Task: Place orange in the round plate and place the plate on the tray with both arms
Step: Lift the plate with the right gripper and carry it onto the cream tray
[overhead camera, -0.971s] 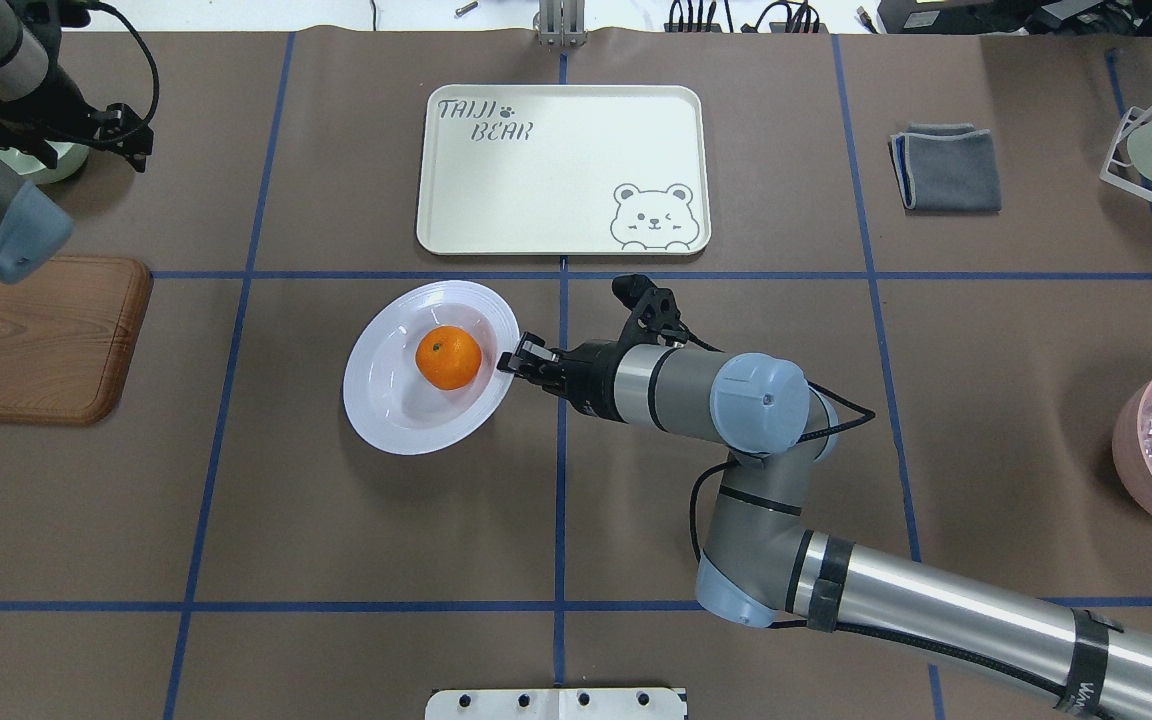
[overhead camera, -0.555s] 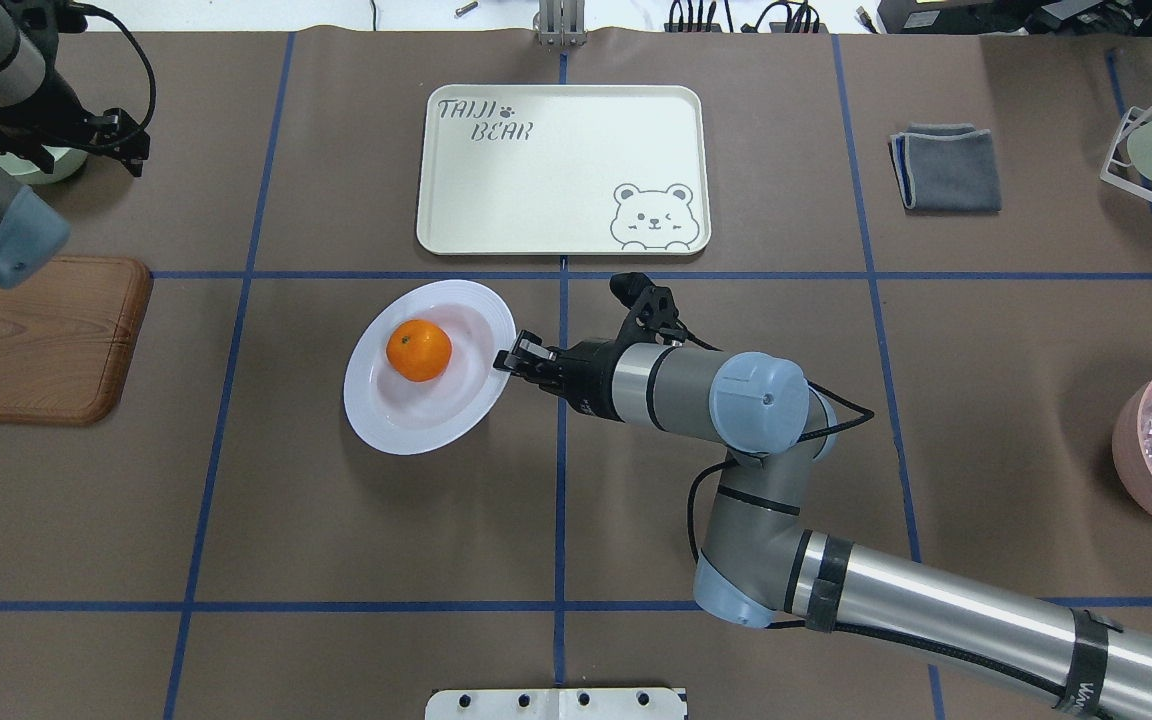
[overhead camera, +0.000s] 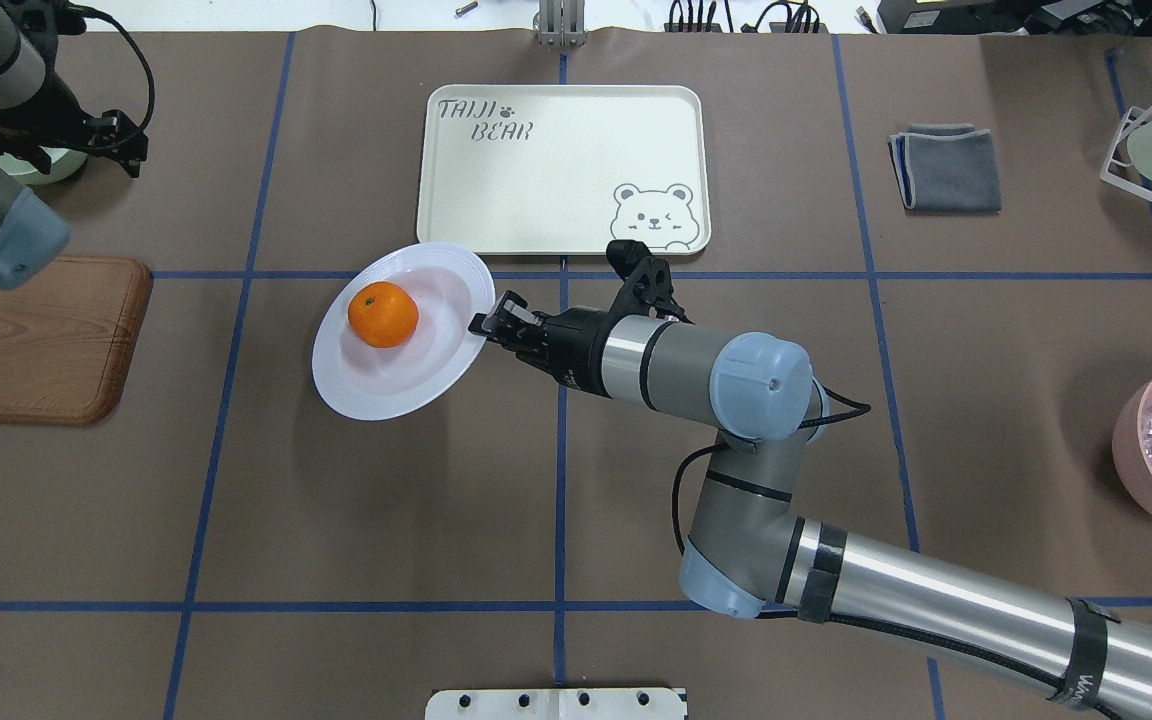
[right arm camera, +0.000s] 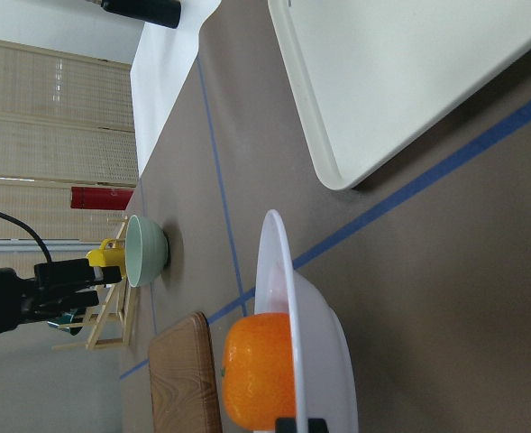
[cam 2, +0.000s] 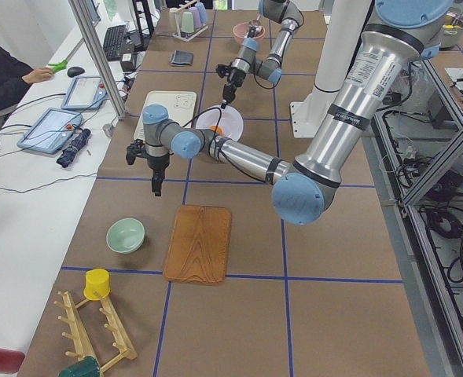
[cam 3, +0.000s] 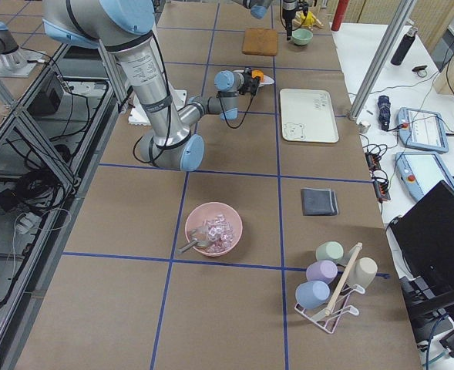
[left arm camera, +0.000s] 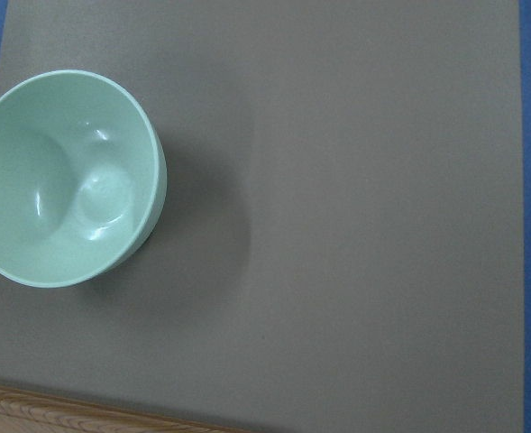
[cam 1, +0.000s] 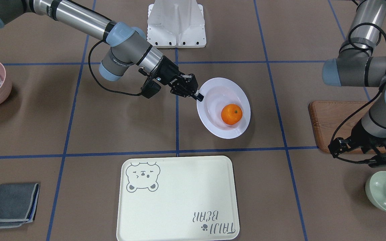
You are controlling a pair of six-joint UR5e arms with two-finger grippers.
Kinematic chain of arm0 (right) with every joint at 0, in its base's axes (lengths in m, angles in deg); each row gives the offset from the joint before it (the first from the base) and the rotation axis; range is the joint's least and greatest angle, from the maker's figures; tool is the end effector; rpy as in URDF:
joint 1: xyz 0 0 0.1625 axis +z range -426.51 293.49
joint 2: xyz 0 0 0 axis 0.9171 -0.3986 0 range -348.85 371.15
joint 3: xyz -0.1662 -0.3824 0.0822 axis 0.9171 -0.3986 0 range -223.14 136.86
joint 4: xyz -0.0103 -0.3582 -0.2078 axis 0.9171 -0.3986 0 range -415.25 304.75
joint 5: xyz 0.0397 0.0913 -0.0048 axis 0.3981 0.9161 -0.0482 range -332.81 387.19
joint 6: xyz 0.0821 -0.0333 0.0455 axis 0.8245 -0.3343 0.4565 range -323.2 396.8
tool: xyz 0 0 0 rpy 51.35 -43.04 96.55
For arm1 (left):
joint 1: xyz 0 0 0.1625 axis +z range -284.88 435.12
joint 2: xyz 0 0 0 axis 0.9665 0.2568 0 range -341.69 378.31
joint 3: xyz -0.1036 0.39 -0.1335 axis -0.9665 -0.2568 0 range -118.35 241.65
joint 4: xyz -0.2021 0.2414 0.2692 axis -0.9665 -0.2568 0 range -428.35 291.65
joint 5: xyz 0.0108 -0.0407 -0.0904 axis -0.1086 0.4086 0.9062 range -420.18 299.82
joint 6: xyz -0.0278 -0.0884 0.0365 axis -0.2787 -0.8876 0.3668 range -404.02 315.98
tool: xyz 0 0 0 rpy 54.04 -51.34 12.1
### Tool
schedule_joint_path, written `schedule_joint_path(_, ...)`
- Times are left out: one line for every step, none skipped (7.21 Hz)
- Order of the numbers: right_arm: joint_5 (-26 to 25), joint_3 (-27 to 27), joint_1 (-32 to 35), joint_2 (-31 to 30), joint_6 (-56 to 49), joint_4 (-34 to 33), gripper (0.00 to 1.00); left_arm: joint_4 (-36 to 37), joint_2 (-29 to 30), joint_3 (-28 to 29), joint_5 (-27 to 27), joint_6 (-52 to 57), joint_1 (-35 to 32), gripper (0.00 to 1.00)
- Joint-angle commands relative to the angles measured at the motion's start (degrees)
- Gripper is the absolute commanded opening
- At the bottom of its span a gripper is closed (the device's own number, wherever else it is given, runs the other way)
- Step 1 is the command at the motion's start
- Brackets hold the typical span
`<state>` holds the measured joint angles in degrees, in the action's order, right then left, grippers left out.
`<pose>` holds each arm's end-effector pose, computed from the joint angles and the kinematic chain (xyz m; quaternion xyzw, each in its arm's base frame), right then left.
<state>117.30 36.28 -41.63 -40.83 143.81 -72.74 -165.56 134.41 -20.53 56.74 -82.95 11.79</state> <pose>-0.5705 -0.4114 0.2012 0.0520 -0.7640 0.2292 0.6009 0.2298 -0.6541 0.4583 0.0573 0.3071 -0.0503 0.9486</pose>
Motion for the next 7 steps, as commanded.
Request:
schedule_joint_path(-4.29,0.47,1.39,0.4,3.27,2.0,0.0,0.0,0.0,0.09,-0.02,0.0,0.05,0.99)
schedule_joint_path(-6.5,0.38,2.79,0.39,4.94,2.19,0.0,0.0,0.0,0.09,-0.02,0.0,0.05,0.99)
schedule_joint_path(-9.13,-0.14,4.28,-0.04,8.01,2.11,0.0,0.0,0.09,0.18,-0.02,0.0,0.05,0.99)
schedule_joint_path(-13.6,-1.54,5.95,-0.04,9.34,1.93,0.0,-0.09,0.0,0.09,-0.98,0.0,0.05,0.99)
schedule_joint_path(-14.6,-4.6,8.23,0.13,11.44,1.85,0.0,-0.26,-0.18,0.35,-1.42,0.09,0.14,0.99)
schedule_joint_path(-17.22,-8.46,9.47,0.48,13.29,1.84,0.0,-0.26,-0.09,0.44,-1.52,0.09,0.14,0.99)
schedule_joint_path(-17.24,-13.02,10.62,2.31,14.53,1.67,0.0,-0.26,-0.09,0.44,-1.6,0.09,0.14,0.99)
